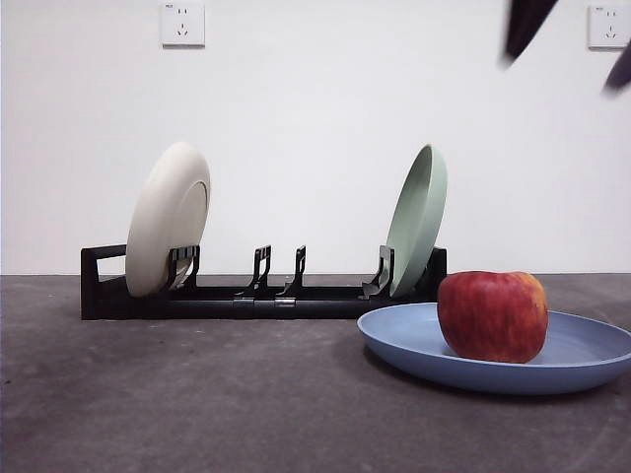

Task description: Take the blue plate from the plate rack,put the plate on the table,take the apple from the table,put the apple in the plate

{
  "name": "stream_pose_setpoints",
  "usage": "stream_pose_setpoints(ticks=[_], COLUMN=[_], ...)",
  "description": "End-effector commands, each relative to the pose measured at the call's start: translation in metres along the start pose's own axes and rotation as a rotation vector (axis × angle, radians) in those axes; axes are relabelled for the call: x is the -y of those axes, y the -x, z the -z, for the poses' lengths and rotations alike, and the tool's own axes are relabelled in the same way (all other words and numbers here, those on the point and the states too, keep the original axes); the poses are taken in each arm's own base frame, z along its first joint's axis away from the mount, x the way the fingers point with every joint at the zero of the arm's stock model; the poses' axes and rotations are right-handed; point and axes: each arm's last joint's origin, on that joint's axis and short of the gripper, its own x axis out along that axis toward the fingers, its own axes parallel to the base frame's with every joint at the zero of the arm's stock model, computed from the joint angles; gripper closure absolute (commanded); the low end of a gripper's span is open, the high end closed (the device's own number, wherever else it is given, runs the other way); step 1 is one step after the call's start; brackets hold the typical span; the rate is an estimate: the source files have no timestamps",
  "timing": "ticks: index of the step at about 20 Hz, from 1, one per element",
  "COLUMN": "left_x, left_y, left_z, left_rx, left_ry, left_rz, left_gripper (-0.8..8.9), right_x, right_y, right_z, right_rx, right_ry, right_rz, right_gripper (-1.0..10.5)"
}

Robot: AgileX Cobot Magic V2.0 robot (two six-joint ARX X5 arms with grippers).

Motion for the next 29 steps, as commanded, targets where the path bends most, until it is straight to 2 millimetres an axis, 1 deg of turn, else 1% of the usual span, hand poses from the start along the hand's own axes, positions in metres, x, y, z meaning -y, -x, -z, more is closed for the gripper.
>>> stream_pose_setpoints(ticks=[1, 3, 5, 8, 10, 13, 16, 18, 20, 21, 23, 24, 26, 27, 29], left_x=[0.001, 0.001, 0.001, 0.002, 0.002, 0.004, 0.003, 0.001, -0.005, -0.011, -0.028, -0.036, -0.052, -0.059, -0.073], left_y=[-0.002, -0.002, -0.002, -0.003, -0.004, -0.005, -0.005, -0.008, -0.016, -0.021, -0.031, -0.038, -0.058, -0.068, -0.086], left_z=[0.000, 0.000, 0.000, -0.001, -0.001, -0.001, -0.001, -0.004, -0.010, -0.013, -0.014, -0.013, -0.005, 0.003, 0.023], left_rx=[-0.003, -0.004, -0.005, -0.008, -0.011, -0.016, -0.015, -0.019, -0.022, -0.023, -0.036, -0.024, 0.083, 0.197, 0.415], left_ry=[0.000, 0.001, 0.000, -0.001, -0.002, -0.013, -0.006, 0.032, 0.114, 0.153, 0.139, 0.121, 0.025, -0.032, -0.093], left_rz=[-0.004, -0.003, -0.004, -0.005, -0.007, 0.001, -0.004, -0.054, -0.175, -0.263, -0.463, -0.507, -0.461, -0.412, -0.396], left_gripper=[8.17, 8.17, 8.17, 8.17, 8.17, 8.17, 8.17, 8.17, 8.17, 8.17, 8.17, 8.17, 8.17, 8.17, 8.17], right_x=[0.007, 0.013, 0.017, 0.023, 0.024, 0.025, 0.026, 0.026, 0.026, 0.026, 0.026, 0.026, 0.026, 0.026, 0.026], right_y=[0.033, 0.059, 0.078, 0.101, 0.109, 0.114, 0.114, 0.114, 0.114, 0.114, 0.114, 0.114, 0.114, 0.114, 0.114], right_z=[-0.001, -0.001, 0.000, 0.000, -0.003, -0.006, -0.006, -0.006, -0.006, -0.006, -0.006, -0.006, -0.006, -0.006, -0.006], right_rx=[0.019, 0.026, 0.011, -0.014, 0.016, 0.048, 0.055, 0.055, 0.055, 0.055, 0.055, 0.054, 0.054, 0.055, 0.054], right_ry=[-0.001, -0.004, -0.002, 0.005, 0.001, -0.005, -0.005, -0.005, -0.005, -0.005, -0.005, -0.005, -0.005, -0.005, -0.005], right_rz=[-0.008, -0.011, -0.005, 0.021, 0.032, 0.051, 0.075, 0.075, 0.075, 0.075, 0.075, 0.075, 0.075, 0.075, 0.075], right_gripper=[9.5, 9.5, 9.5, 9.5, 9.5, 9.5, 9.5, 9.5, 9.5, 9.5, 9.5, 9.5, 9.5, 9.5, 9.5])
